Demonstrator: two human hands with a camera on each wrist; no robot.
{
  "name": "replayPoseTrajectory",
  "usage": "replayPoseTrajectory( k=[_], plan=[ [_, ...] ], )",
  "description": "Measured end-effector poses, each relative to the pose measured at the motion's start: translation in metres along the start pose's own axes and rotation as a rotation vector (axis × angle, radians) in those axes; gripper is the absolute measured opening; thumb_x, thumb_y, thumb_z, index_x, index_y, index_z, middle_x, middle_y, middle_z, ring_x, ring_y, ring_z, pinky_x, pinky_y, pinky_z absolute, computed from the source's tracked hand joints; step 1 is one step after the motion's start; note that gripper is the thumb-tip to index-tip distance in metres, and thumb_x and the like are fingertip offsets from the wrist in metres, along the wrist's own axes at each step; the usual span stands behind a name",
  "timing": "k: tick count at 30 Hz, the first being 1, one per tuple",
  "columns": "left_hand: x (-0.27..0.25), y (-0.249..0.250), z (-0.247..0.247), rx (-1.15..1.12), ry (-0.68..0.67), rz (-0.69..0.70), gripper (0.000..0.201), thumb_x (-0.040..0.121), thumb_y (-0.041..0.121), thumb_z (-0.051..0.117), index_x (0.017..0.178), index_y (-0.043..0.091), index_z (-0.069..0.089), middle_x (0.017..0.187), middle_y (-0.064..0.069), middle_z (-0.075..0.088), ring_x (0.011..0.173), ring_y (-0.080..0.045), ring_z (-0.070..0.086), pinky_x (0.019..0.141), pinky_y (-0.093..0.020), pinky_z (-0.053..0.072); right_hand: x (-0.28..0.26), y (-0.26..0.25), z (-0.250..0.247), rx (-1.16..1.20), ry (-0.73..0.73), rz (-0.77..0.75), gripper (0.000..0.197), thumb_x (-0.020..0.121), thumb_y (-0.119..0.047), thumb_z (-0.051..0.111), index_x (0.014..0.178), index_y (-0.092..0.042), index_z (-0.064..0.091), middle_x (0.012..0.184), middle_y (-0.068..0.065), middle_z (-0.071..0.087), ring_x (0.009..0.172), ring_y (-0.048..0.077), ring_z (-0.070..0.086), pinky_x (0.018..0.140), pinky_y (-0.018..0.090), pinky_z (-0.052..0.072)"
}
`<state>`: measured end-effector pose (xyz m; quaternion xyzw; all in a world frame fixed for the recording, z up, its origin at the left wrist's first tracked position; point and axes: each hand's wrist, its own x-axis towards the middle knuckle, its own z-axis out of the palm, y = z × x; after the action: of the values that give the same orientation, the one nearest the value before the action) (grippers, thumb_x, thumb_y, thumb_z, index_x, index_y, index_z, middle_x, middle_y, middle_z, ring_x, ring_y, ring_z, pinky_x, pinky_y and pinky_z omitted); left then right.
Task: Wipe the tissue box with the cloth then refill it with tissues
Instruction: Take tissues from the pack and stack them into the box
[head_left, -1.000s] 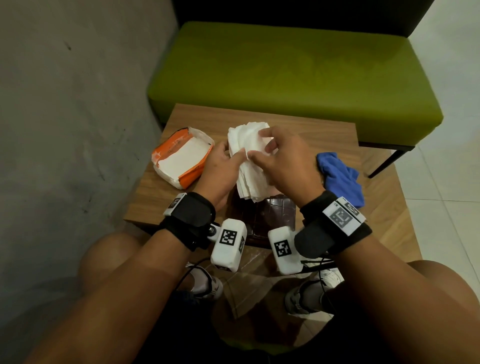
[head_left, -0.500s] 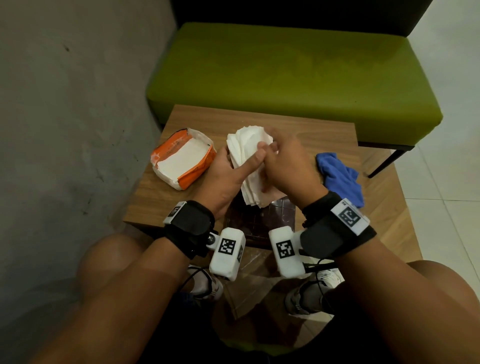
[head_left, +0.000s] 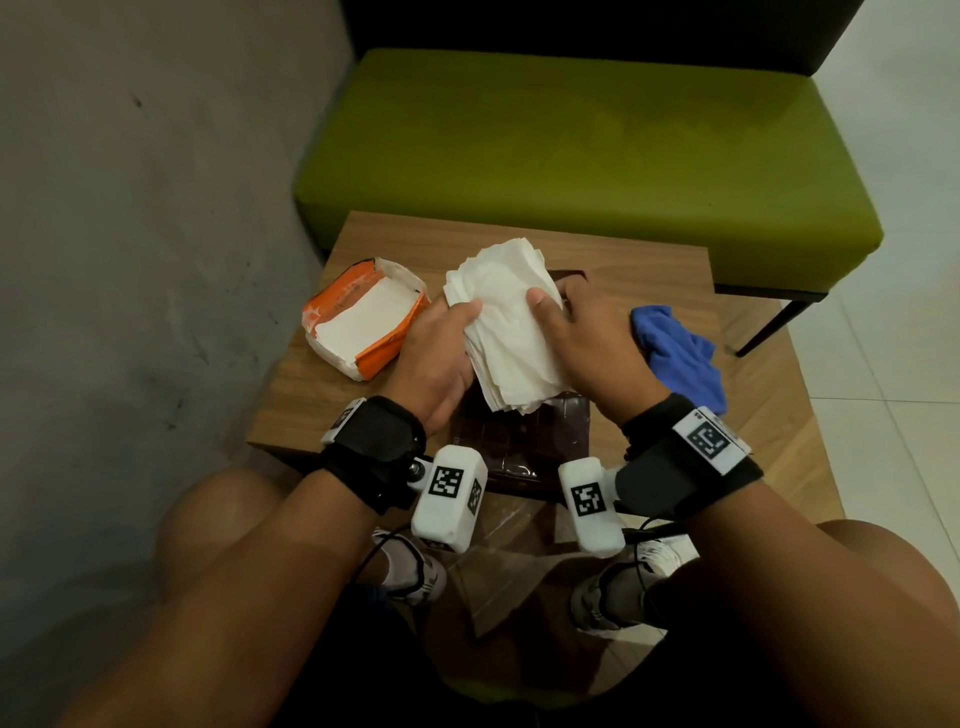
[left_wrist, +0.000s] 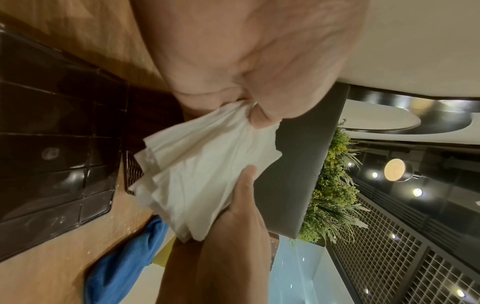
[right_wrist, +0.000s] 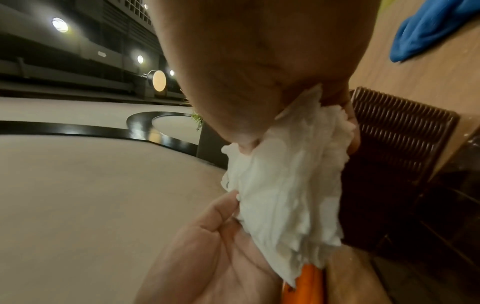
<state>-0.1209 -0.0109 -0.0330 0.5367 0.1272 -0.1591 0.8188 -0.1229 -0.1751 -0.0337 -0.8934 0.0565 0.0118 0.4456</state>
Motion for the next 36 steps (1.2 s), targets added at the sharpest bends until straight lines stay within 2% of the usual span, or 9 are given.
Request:
replayPoseTrajectory(
  k=[2,4,7,11,17,22,27,31,36],
  plan=[
    [0.0,0.002,0.001,0.0,-0.008,0.002,0.027,0.116,0.015,0.043,0.137,0.017,0.061,0.128,-0.003,0.077,0.117,-0.018,0.076,0.101,-0.037,0.061,-0.001,0.0,0.002,0.063,0.062,-0.004,0.029,0.111,-0.041,0.047,0.112,-0.013,0.055,0.088,-0.006,0.059,0.078,0.012,0.055,0.072,0.032,0.037],
    [0.0,0.003,0.003,0.02,0.006,0.014,0.028,0.117,0.018,0.043,0.14,0.017,0.059,0.129,-0.002,0.076,0.119,-0.017,0.075,0.101,-0.036,0.061,-0.004,-0.003,0.002,0.166,0.171,-0.026,0.02,0.111,-0.038,0.05,0.11,-0.018,0.053,0.092,-0.008,0.06,0.081,0.005,0.056,0.073,0.031,0.041],
    [0.001,0.003,0.002,0.017,0.055,0.035,0.035,0.117,0.018,0.044,0.149,0.014,0.055,0.135,-0.005,0.074,0.123,-0.02,0.073,0.104,-0.039,0.06,-0.018,-0.005,0.0,0.098,0.346,-0.233,0.026,0.103,-0.039,0.065,0.105,-0.016,0.054,0.1,-0.002,0.058,0.091,0.014,0.054,0.078,0.028,0.043],
    [0.001,0.003,0.002,0.027,0.081,0.033,0.032,0.117,0.018,0.043,0.146,0.017,0.055,0.123,0.0,0.076,0.106,-0.013,0.078,0.082,-0.03,0.065,-0.03,0.001,0.006,-0.273,0.226,-0.399,0.029,0.09,-0.042,0.076,0.1,-0.018,0.064,0.111,0.001,0.053,0.106,0.018,0.046,0.086,0.027,0.036],
    [0.002,-0.003,0.001,0.082,0.109,0.053,0.026,0.117,0.017,0.043,0.138,0.021,0.059,0.124,0.0,0.077,0.11,-0.014,0.077,0.086,-0.032,0.061,-0.023,0.003,0.007,-0.16,0.306,-0.383,0.014,0.094,-0.028,0.074,0.091,-0.016,0.066,0.106,0.0,0.054,0.105,0.019,0.048,0.088,0.032,0.042],
    [0.004,-0.003,-0.001,0.082,0.131,0.061,0.026,0.117,0.018,0.043,0.137,0.021,0.06,0.12,0.001,0.078,0.106,-0.014,0.079,0.087,-0.034,0.062,-0.019,-0.003,0.0,-0.051,0.196,-0.296,0.02,0.091,-0.034,0.079,0.086,-0.019,0.067,0.101,-0.004,0.054,0.102,0.017,0.053,0.082,0.021,0.037],
    [-0.002,0.0,0.001,0.019,-0.008,0.068,0.042,0.111,0.028,0.059,0.147,0.008,0.055,0.135,-0.014,0.075,0.124,-0.029,0.074,0.105,-0.048,0.061,-0.015,-0.002,-0.006,0.01,0.138,-0.224,0.018,0.092,-0.039,0.078,0.083,-0.028,0.067,0.097,-0.002,0.059,0.093,0.017,0.06,0.08,0.032,0.047],
    [0.0,-0.006,-0.007,0.088,-0.045,0.094,0.056,0.096,-0.006,0.073,0.146,0.008,0.052,0.137,-0.014,0.073,0.122,-0.026,0.075,0.096,-0.042,0.064,-0.013,-0.003,-0.01,0.077,0.2,-0.141,0.014,0.094,-0.037,0.075,0.086,-0.025,0.074,0.101,0.0,0.06,0.097,0.016,0.059,0.086,0.035,0.049],
    [0.002,-0.011,-0.009,0.18,0.011,0.089,0.075,0.084,-0.002,0.079,0.15,0.015,0.049,0.142,-0.008,0.07,0.13,-0.025,0.07,0.108,-0.052,0.059,-0.015,-0.009,-0.01,0.131,0.354,-0.171,0.019,0.096,-0.031,0.071,0.08,-0.024,0.066,0.091,-0.004,0.059,0.083,-0.001,0.051,0.076,0.017,0.037]
  ],
)
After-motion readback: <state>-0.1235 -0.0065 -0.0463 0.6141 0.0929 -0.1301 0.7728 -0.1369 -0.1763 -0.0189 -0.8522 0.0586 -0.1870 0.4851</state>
